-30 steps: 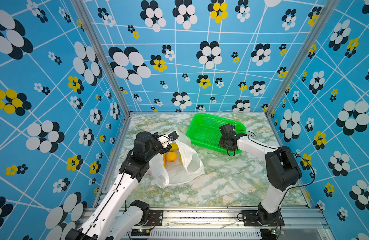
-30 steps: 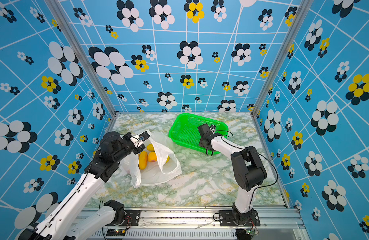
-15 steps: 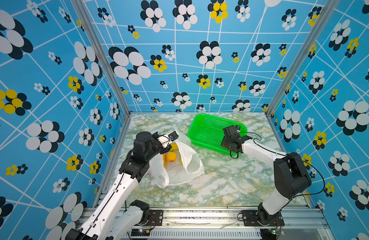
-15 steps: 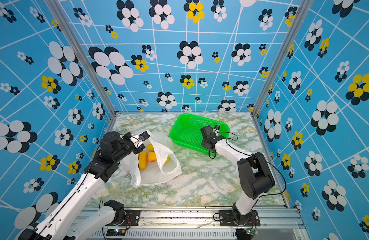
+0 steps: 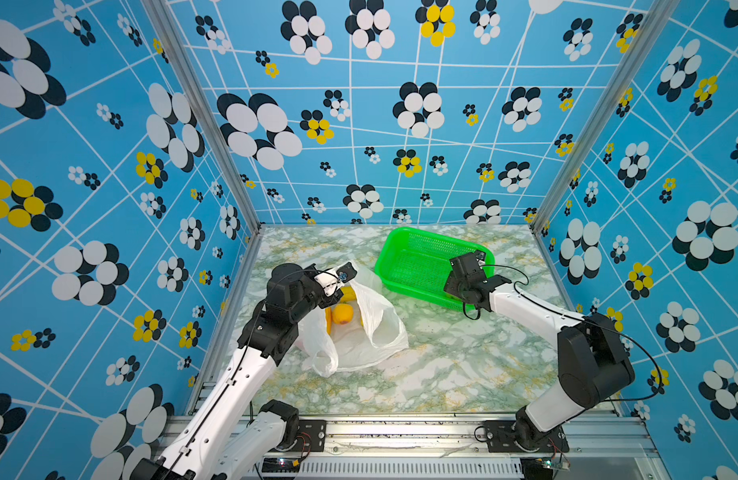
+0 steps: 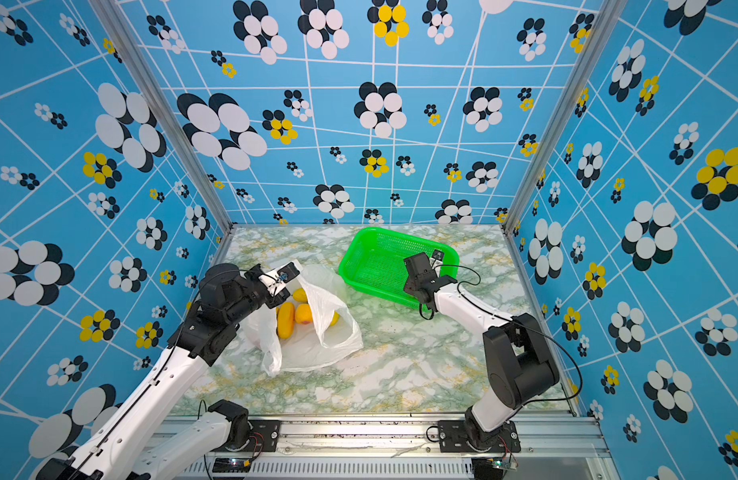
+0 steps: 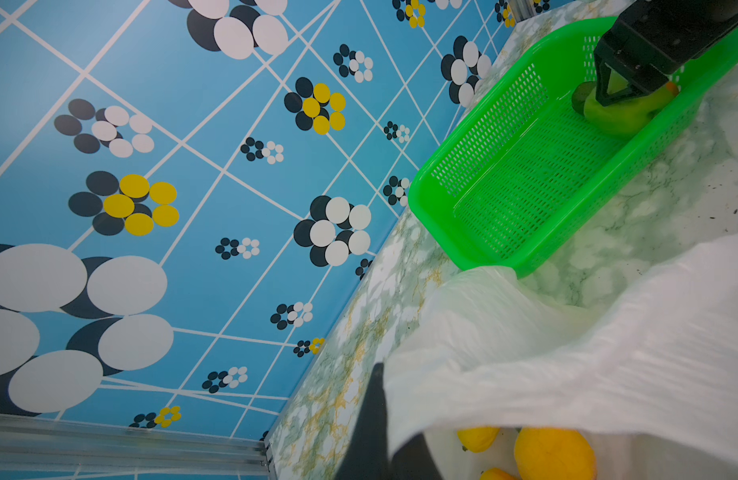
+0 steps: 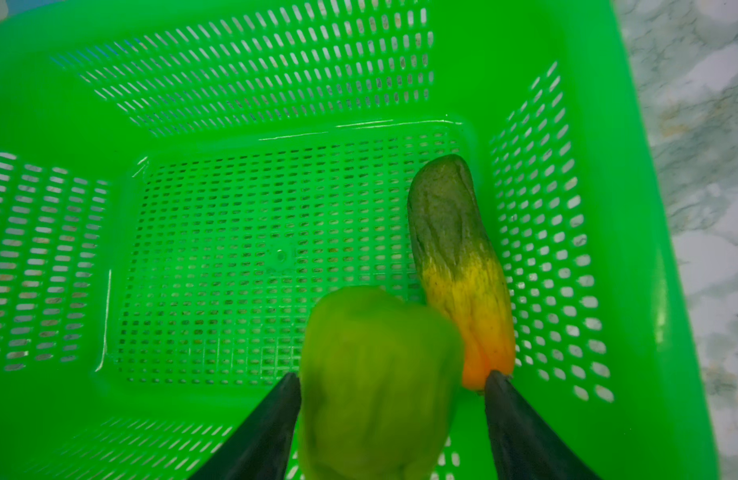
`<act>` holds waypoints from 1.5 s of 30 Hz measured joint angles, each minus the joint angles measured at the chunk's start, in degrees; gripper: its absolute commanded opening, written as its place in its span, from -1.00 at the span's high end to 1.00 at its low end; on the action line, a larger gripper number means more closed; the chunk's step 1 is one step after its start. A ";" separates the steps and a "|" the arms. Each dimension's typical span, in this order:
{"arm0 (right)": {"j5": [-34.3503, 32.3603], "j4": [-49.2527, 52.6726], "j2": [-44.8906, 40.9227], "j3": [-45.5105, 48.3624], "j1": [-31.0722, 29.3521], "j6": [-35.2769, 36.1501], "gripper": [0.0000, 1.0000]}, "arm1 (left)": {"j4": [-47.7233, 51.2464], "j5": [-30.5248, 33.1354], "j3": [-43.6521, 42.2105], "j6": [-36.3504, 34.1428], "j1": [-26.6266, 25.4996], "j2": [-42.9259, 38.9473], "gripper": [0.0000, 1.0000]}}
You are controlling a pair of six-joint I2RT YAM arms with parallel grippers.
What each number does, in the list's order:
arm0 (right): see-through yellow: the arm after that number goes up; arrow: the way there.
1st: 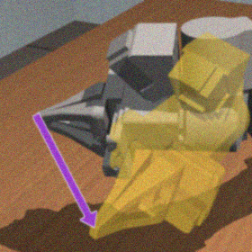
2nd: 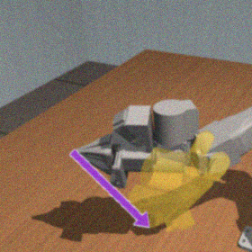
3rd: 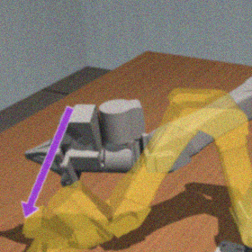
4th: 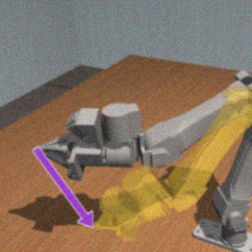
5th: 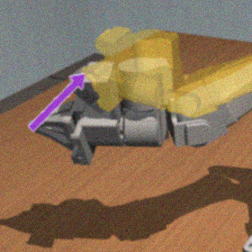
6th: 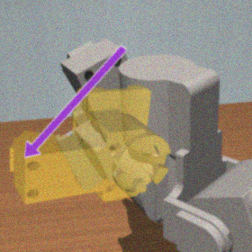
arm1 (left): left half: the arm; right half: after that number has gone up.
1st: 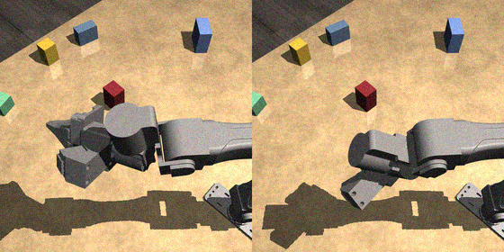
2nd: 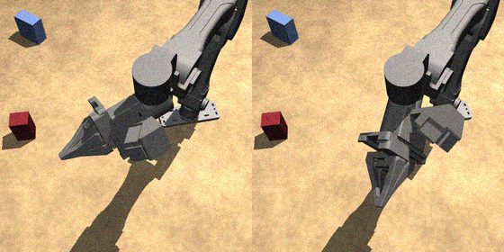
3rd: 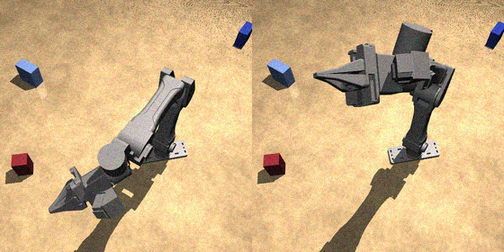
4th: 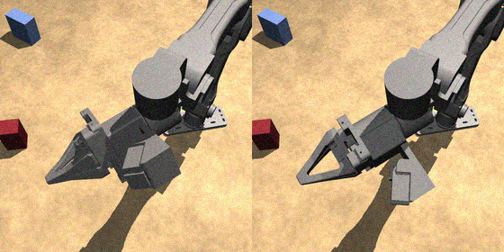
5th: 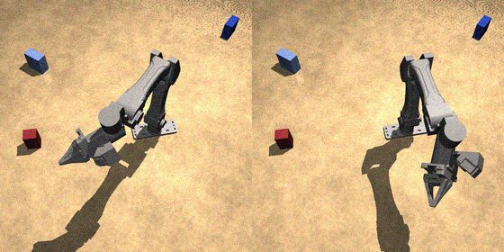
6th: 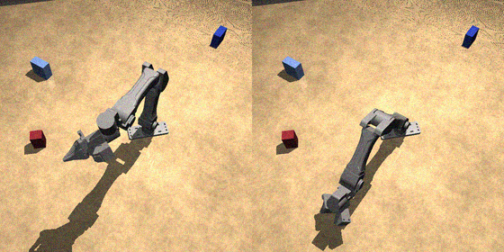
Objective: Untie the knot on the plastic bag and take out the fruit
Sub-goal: 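Lower the chayote into the basket and open the right gripper, then move the open right gripper back into the bag above the fruit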
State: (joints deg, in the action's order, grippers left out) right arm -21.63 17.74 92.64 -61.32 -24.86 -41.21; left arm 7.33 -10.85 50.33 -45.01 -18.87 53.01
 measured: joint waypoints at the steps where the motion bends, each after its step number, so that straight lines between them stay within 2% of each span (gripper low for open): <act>1: 0.04 -0.22 0.00 0.00 0.00 -0.02 -0.47 | 0.00 0.00 0.00 0.00 0.00 0.00 1.00; 12: 0.79 -2.54 -0.24 0.90 -0.02 0.26 -0.37 | -0.02 0.20 0.00 0.00 -0.26 0.00 1.00; 17: 0.26 -6.12 -7.78 5.62 -2.82 3.32 -0.31 | -0.02 0.17 0.00 0.00 -0.26 0.00 1.00; 22: -0.63 -14.64 -17.40 9.14 -10.84 9.57 -0.26 | 0.00 0.20 0.00 0.00 -0.26 -0.02 1.00; 27: -0.68 -25.66 -26.18 14.73 -21.97 20.76 -0.24 | 0.00 0.20 0.00 0.00 -0.26 -0.02 1.00; 33: 2.21 -34.01 -31.01 16.98 -33.57 33.55 -0.14 | 0.00 0.17 0.00 0.00 -0.26 -0.02 1.00; 38: 3.02 -36.96 -29.00 16.28 -43.89 42.21 -0.06 | -0.02 0.20 0.00 0.00 -0.26 -0.02 1.00; 42: 1.36 -37.83 -20.96 12.70 -51.08 49.03 -0.01 | -0.02 0.20 0.00 0.00 -0.26 -0.02 1.00; 45: 0.37 -38.12 -13.77 9.94 -52.74 51.06 -0.02 | -0.02 0.20 0.00 0.00 -0.26 -0.02 1.00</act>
State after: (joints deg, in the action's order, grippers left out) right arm -21.26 -20.38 78.87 -51.37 -77.60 9.85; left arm 7.31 -10.66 50.33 -45.01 -19.14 52.99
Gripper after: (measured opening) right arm 0.508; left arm 0.041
